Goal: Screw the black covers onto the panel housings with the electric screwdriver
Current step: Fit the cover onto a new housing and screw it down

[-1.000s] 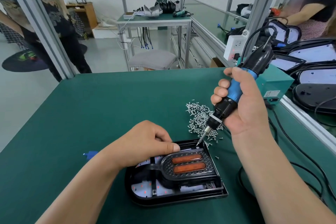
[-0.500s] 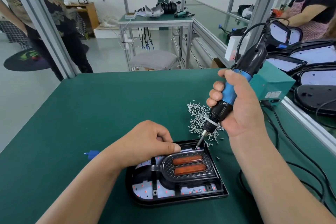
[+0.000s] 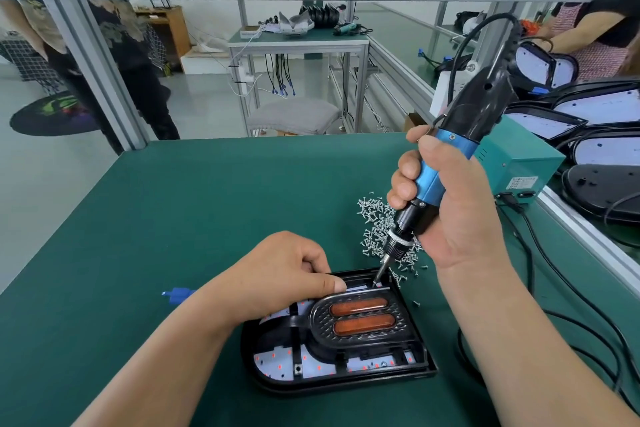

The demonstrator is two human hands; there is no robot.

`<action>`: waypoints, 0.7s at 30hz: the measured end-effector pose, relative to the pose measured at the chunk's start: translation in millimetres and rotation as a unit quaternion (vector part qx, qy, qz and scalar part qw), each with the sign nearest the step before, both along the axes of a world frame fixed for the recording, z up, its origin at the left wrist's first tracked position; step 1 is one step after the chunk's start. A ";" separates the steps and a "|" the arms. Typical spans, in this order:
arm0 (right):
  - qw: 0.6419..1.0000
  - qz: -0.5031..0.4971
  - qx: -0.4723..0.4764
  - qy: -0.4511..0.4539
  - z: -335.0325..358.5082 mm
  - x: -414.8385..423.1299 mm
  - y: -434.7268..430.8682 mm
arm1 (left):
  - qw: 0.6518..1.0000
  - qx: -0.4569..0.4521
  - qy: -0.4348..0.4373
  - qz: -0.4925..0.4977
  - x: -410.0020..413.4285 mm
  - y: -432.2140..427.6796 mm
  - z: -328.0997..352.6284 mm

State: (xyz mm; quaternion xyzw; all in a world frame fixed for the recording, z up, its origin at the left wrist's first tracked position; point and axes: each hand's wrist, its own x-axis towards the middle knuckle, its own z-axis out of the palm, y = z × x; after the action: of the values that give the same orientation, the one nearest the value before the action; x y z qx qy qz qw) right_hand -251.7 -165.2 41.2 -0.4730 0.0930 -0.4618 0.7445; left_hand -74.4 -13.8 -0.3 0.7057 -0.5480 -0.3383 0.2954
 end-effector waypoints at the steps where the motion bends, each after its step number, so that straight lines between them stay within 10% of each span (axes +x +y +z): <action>1: 1.000 0.006 -0.008 -0.001 0.0 -0.2 0.5 | 1.000 0.000 -0.001 0.000 0.0 0.2 -0.2; 21: 0.988 0.134 -0.079 0.013 1.2 -1.7 4.4 | 1.000 -0.014 -0.014 -0.011 -1.0 -0.9 -2.4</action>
State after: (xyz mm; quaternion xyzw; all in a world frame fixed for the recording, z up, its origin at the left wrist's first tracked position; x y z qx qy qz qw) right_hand -253.4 -160.8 42.4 -0.5445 0.0014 -0.3574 0.7588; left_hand -75.5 -14.7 -2.7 0.6997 -0.5649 -0.3238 0.2940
